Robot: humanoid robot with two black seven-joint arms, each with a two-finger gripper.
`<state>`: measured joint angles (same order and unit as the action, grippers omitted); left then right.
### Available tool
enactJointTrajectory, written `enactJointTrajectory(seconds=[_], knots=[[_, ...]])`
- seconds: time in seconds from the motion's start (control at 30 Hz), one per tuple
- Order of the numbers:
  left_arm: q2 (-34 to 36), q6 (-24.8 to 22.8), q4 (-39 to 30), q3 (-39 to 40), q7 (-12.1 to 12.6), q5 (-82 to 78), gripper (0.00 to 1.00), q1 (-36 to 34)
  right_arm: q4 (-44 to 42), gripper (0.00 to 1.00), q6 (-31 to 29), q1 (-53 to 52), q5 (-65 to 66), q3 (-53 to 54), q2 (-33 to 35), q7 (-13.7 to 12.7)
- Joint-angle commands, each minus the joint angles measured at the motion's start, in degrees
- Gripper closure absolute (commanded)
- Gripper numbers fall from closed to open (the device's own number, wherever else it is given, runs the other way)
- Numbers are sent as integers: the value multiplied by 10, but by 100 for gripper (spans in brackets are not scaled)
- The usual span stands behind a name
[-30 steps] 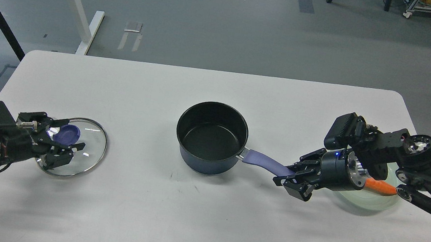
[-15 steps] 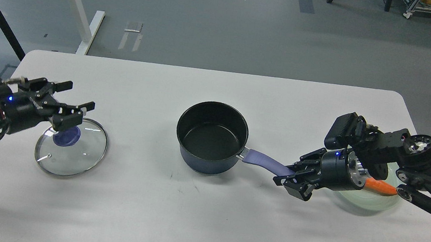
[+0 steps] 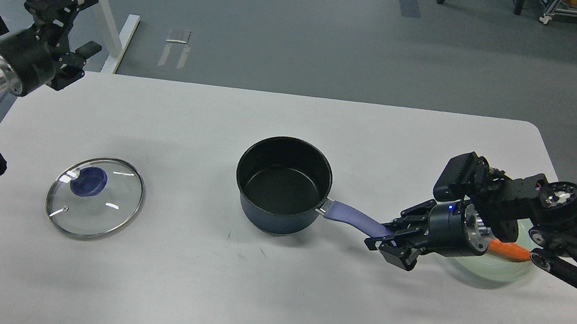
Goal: Open pot lid
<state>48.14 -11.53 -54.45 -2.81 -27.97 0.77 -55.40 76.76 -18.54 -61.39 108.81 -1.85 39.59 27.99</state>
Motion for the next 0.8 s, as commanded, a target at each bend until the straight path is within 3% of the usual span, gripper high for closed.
enactJointTrajectory(seconds=[0.0, 0.1, 0.17, 0.27, 0.47, 0.77], knots=[[-12, -6, 22, 3, 0, 19, 6, 9, 1, 42, 0, 0, -1, 0, 3, 0], [-12, -16, 22, 3, 0, 19, 5, 13, 1, 33, 0, -1, -3, 0, 6, 0], [-12, -20, 22, 3, 0, 19, 5, 13, 2, 18, 0, -1, -9, 1, 7, 0], [-12, -25, 22, 3, 0, 19, 4, 13, 8, 6, 1, -8, -17, 9, 21, 0], [-13, -32, 22, 3, 0, 19, 4, 13, 30, 4, 0, -58, -167, 26, 82, 0], [-14, -37, 22, 4, 0, 24, 4, 20, 2, 4, 15, -59, -608, 82, 160, 0]])
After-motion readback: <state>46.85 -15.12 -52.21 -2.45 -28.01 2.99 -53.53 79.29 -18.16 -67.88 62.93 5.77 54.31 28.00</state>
